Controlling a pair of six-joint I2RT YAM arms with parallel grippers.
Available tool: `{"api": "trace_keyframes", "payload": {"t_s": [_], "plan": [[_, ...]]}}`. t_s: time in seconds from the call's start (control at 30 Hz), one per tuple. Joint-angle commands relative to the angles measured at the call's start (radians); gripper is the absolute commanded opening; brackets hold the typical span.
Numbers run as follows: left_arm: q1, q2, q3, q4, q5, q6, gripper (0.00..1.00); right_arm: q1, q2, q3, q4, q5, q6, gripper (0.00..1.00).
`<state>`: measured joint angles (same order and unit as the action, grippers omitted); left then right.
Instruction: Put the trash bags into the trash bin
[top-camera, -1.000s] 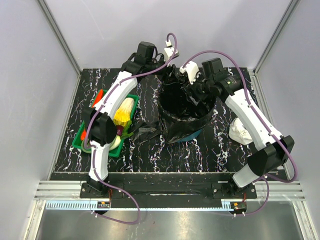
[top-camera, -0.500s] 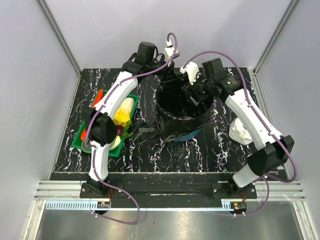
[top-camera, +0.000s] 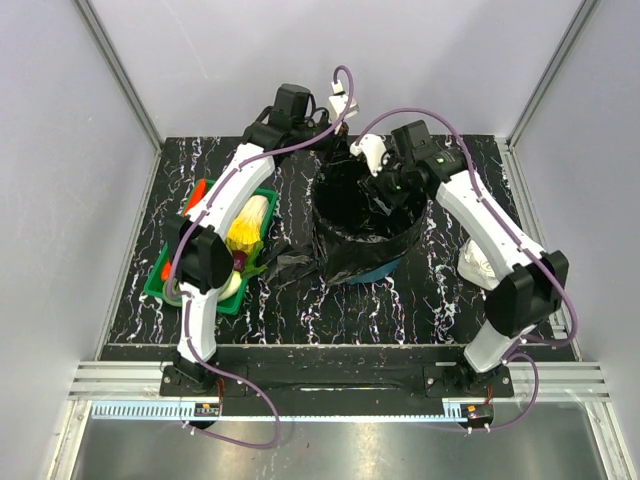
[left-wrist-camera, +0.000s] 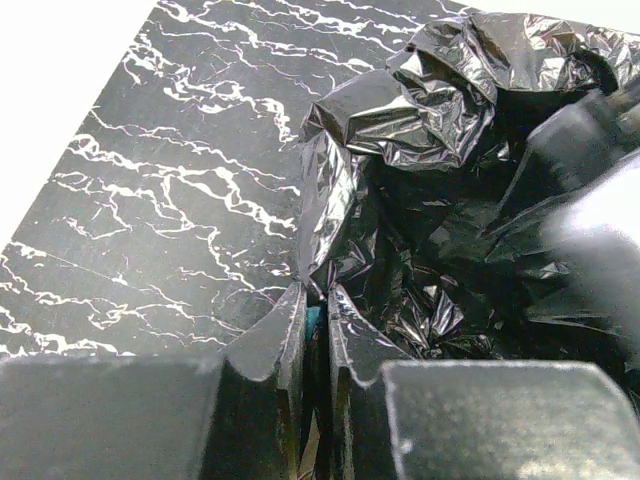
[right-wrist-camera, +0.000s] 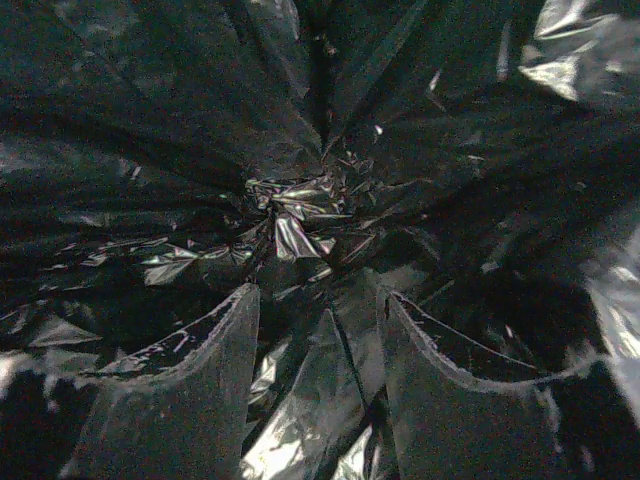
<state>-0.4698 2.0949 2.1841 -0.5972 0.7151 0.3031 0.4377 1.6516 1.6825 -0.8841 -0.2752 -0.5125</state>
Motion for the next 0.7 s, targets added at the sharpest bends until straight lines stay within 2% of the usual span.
{"api": "trace_keyframes", "payload": {"t_s": [0.0,0.17,0.4,0.67], "plan": [[0.007,-0.079,-0.015,0.039,0.030,0.021,0.00,-0.001,0.068,0.051,-0.059,-0.003,-0.056,0.52],[0.003,-0.081,-0.011,0.040,0.029,0.030,0.00,-0.002,0.093,0.028,-0.093,0.037,-0.184,0.41],[0.002,-0.056,0.011,0.037,0.007,0.027,0.00,0.001,0.094,-0.003,-0.142,-0.018,-0.303,0.38],[-0.006,-0.044,0.029,0.033,0.001,0.034,0.00,0.007,0.131,-0.050,-0.185,-0.007,-0.422,0.35]]}}
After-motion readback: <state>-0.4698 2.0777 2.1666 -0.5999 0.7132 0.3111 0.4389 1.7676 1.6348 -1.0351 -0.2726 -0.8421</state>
